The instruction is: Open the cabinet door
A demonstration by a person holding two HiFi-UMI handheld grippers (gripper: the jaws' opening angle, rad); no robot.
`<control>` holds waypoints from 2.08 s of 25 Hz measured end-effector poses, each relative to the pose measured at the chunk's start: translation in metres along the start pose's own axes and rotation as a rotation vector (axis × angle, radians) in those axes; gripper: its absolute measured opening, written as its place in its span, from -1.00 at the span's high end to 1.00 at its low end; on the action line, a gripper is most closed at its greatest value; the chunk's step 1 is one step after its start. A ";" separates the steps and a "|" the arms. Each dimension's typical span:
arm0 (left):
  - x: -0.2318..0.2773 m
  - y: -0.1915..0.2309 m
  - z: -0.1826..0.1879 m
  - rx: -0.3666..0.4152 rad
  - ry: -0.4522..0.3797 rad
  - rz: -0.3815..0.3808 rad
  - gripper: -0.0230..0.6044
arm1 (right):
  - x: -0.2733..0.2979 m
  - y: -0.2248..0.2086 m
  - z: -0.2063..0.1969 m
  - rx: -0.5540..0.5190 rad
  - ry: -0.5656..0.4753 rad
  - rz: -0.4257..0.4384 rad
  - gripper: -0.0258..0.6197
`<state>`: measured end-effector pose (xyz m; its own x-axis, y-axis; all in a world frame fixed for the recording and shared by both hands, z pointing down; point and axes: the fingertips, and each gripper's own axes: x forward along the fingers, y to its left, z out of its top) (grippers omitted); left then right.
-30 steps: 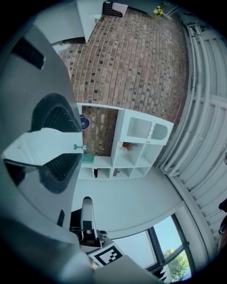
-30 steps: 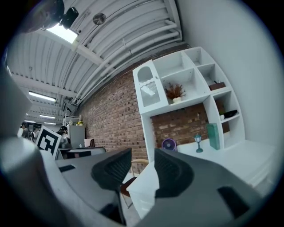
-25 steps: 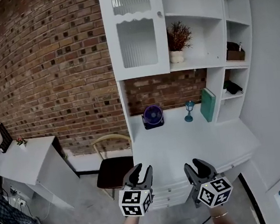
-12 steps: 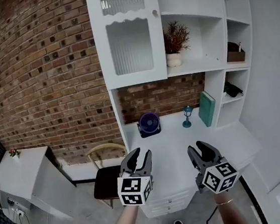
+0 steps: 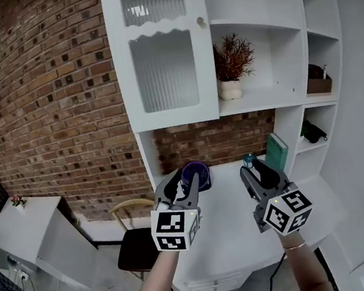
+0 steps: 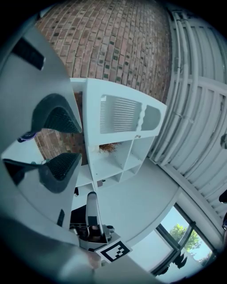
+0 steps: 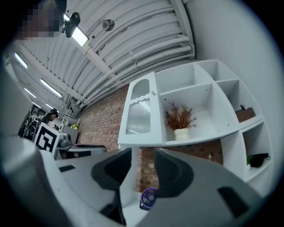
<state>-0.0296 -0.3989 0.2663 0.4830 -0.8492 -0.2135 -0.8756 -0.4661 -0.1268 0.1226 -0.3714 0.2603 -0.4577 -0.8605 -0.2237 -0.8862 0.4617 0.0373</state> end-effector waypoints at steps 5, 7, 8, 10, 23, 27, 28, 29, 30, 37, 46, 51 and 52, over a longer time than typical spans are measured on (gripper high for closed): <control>0.040 0.008 0.038 0.038 -0.056 0.027 0.53 | 0.035 -0.015 0.020 -0.027 -0.027 0.066 0.45; 0.055 0.009 0.055 0.055 -0.078 0.038 0.53 | 0.049 -0.016 0.028 -0.049 -0.035 0.097 0.44; 0.063 0.009 0.062 0.064 -0.087 0.043 0.52 | 0.055 -0.016 0.033 -0.057 -0.041 0.110 0.44; 0.076 0.010 0.074 0.079 -0.102 0.055 0.52 | 0.066 -0.016 0.043 -0.075 -0.057 0.131 0.44; 0.157 0.039 0.165 0.211 -0.201 0.115 0.50 | 0.134 -0.039 0.105 -0.131 -0.157 0.180 0.44; 0.185 0.042 0.189 0.266 -0.237 0.090 0.49 | 0.159 -0.044 0.113 -0.175 -0.168 0.169 0.43; 0.192 0.043 0.195 0.283 -0.248 0.086 0.49 | 0.165 -0.046 0.115 -0.180 -0.171 0.163 0.43; 0.199 0.044 0.202 0.298 -0.260 0.083 0.48 | 0.172 -0.049 0.116 -0.182 -0.174 0.157 0.43; 0.205 0.046 0.209 0.309 -0.271 0.082 0.48 | 0.178 -0.052 0.118 -0.184 -0.177 0.151 0.43; 0.238 0.055 0.246 0.371 -0.328 0.096 0.46 | 0.205 -0.076 0.122 -0.189 -0.177 0.115 0.43; 0.266 0.039 0.285 0.427 -0.369 0.099 0.46 | 0.215 -0.094 0.122 -0.199 -0.168 0.104 0.42; 0.276 0.034 0.298 0.463 -0.358 0.117 0.46 | 0.218 -0.094 0.129 -0.203 -0.177 0.108 0.42; 0.278 0.034 0.300 0.468 -0.351 0.124 0.46 | 0.219 -0.093 0.129 -0.202 -0.177 0.110 0.42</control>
<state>0.0770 -0.5763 -0.0878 0.4211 -0.7204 -0.5511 -0.8673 -0.1420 -0.4771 0.1141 -0.5754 0.0825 -0.5480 -0.7485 -0.3735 -0.8364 0.4827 0.2598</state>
